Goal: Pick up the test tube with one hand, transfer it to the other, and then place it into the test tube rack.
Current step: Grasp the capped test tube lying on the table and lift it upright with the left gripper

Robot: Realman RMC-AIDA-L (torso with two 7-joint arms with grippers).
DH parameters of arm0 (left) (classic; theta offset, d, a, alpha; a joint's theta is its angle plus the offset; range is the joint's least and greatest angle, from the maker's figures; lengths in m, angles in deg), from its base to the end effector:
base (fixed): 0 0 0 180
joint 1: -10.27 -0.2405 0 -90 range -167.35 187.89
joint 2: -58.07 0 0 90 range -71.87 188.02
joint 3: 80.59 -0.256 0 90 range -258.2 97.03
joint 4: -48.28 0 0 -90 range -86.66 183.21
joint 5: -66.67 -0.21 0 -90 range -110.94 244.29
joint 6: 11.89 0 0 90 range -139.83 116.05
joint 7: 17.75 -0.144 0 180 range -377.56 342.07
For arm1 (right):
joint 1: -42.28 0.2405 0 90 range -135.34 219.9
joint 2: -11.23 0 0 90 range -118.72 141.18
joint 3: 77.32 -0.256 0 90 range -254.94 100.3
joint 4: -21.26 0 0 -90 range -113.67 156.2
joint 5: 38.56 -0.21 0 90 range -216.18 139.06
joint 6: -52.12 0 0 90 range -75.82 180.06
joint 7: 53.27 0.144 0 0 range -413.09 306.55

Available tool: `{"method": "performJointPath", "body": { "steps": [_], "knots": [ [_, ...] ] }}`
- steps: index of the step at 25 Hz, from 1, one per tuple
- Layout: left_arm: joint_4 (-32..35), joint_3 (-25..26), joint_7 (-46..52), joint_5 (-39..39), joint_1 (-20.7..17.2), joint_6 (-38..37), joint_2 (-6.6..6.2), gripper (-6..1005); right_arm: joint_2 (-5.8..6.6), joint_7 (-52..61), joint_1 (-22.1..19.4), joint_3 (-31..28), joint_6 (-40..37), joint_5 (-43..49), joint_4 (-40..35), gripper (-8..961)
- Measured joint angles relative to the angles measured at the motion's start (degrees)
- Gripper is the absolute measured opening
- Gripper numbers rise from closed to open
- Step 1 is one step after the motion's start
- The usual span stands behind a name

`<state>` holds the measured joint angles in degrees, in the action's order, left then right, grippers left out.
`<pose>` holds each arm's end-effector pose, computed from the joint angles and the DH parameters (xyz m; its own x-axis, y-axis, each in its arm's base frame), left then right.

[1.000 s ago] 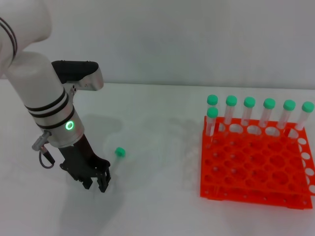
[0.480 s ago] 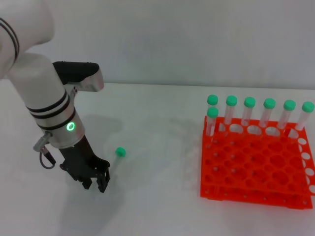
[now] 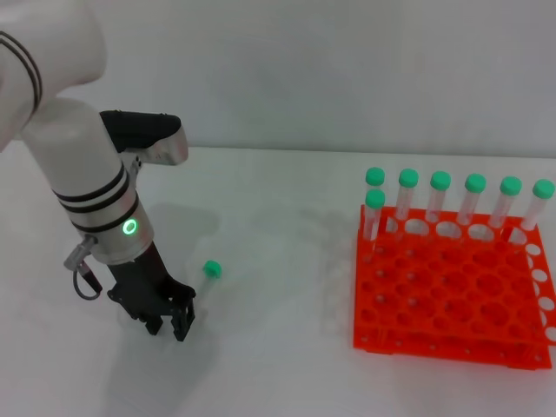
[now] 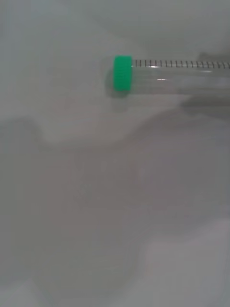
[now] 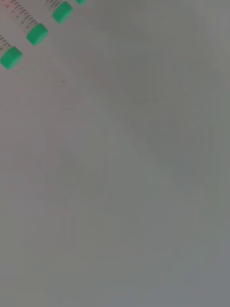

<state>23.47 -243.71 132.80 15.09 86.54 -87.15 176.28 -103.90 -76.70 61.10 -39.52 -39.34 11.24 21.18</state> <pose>-0.2155 0.4118 -0.0104 0.1980 0.9636 -0.1793 0.7674 -0.2663 -0.5833 0.3521 0.2722 0.0499 0.9437 0.3296 -0.0279 -0.0425 0.0372 -0.9984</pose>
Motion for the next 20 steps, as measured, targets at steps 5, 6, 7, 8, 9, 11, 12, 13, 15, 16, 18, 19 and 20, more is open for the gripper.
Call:
{"method": "performJointPath", "body": {
  "steps": [5, 6, 7, 8, 9, 11, 12, 13, 15, 16, 18, 19, 20],
  "knots": [
    [1.3, 0.0, 0.9, -1.3, 0.0, 1.0, 0.0, 383, 0.0, -0.1, 0.1, 0.0, 0.0, 0.0, 0.0, 79],
    [1.3, 0.0, 1.0, -1.6, 0.0, 1.2, 0.0, 383, 0.0, -0.1, 0.1, 0.0, 0.0, 0.0, 0.0, 79],
    [1.3, 0.0, 1.2, -1.8, 0.0, 1.3, 0.0, 383, 0.0, -0.1, 0.1, 0.0, 0.0, 0.0, 0.0, 79],
    [1.3, 0.0, 1.3, -2.0, 0.1, 1.5, 0.0, 383, 0.0, -0.1, 0.1, 0.0, 0.0, 0.0, 0.0, 80],
    [1.3, 0.0, 1.4, -2.0, 0.1, 1.6, 0.0, 382, 0.0, -0.1, 0.2, 0.0, 0.1, 0.0, 0.0, 80],
    [1.3, 0.0, 1.6, -2.0, 0.1, 1.7, -0.01, 382, 0.0, -0.2, 0.2, 0.0, 0.1, 0.0, 0.0, 81],
    [1.3, 0.0, 1.6, -2.0, 0.1, 1.7, -0.01, 369, 0.0, -0.2, 0.2, 0.0, 0.1, 0.0, 0.0, 81],
    [1.3, 0.0, 1.8, -2.0, 0.2, 1.9, -0.08, 356, 0.0, -0.2, 0.2, 0.0, 0.1, 0.0, 0.0, 81],
    [1.3, 0.0, 2.1, -2.0, 0.3, 1.9, -0.11, 330, 0.0, -0.2, 0.2, 0.0, 0.1, 0.0, 0.0, 82],
    [1.3, 0.0, 2.3, -2.0, 0.3, 2.0, -0.17, 317, 0.0, -0.2, 0.2, 0.0, 0.2, 0.0, 0.0, 83],
    [1.3, 0.0, 2.4, -2.1, 0.4, 2.1, -0.26, 292, 0.0, -0.2, 0.3, 0.0, 0.2, 0.0, 0.0, 83],
    [1.3, 0.0, 2.4, -2.1, 0.4, 2.1, -0.33, 279, 0.0, -0.2, 0.3, 0.0, 0.2, 0.0, 0.0, 84],
    [1.3, 0.0, 2.4, -2.1, 0.4, 2.1, -0.37, 266, 0.0, -0.2, 0.4, 0.0, 0.3, 0.0, 0.0, 84]
  ]
}}
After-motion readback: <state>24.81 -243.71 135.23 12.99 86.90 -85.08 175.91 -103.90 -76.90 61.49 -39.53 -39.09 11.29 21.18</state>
